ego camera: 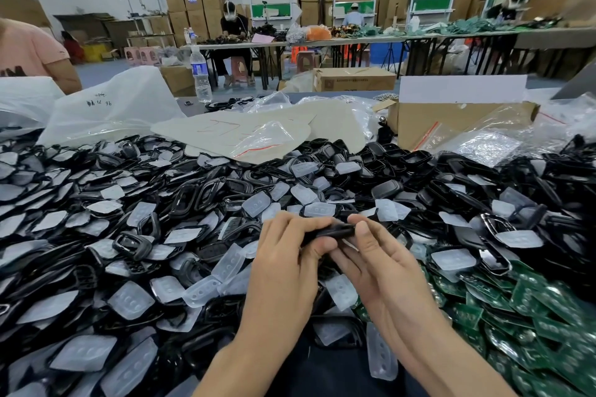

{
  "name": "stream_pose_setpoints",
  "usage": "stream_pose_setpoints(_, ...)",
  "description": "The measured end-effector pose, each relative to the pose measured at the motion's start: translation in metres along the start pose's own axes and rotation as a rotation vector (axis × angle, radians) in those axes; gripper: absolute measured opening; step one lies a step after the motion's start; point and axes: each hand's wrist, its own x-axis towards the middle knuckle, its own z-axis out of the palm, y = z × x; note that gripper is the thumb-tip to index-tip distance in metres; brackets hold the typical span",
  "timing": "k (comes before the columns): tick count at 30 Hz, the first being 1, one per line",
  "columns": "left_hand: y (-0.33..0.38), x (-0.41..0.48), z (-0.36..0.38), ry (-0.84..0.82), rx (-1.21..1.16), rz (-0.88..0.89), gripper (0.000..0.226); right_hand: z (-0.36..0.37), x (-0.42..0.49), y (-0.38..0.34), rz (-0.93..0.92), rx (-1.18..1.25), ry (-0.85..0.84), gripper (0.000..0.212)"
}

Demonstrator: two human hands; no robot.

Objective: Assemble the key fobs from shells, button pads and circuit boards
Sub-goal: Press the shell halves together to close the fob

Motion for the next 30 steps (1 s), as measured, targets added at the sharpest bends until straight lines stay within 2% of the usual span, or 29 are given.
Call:
stream_pose_setpoints(2, 0.001, -0.001, 0.000, 0.001, -0.008, -0.005, 0.028, 0.003, -0.002, 0.001, 0.055, 0.096, 0.012, 0.039)
stream_pose_setpoints(6, -0.001, -0.004, 0.004, -0.016, -0.007, 0.025, 0.018, 0.003, -0.005, 0.003, 0.150, 0.198, 0.086, 0.052)
stream_pose_setpoints(12, -0.004, -0.004, 0.006, -0.066, 0.125, 0.087, 0.031, -0.001, -0.002, 0.003, 0.117, 0.210, 0.148, 0.050)
stream_pose_setpoints(21, -0.005, -0.005, 0.011, 0.044, 0.264, 0.218, 0.028, 0.002, -0.003, 0.007, 0.055, 0.255, 0.141, 0.053)
stream_pose_setpoints(30, 0.000, -0.006, 0.012, 0.089, 0.269, 0.182, 0.022, 0.000, -0.002, 0.013, 0.044, 0.254, 0.116, 0.056)
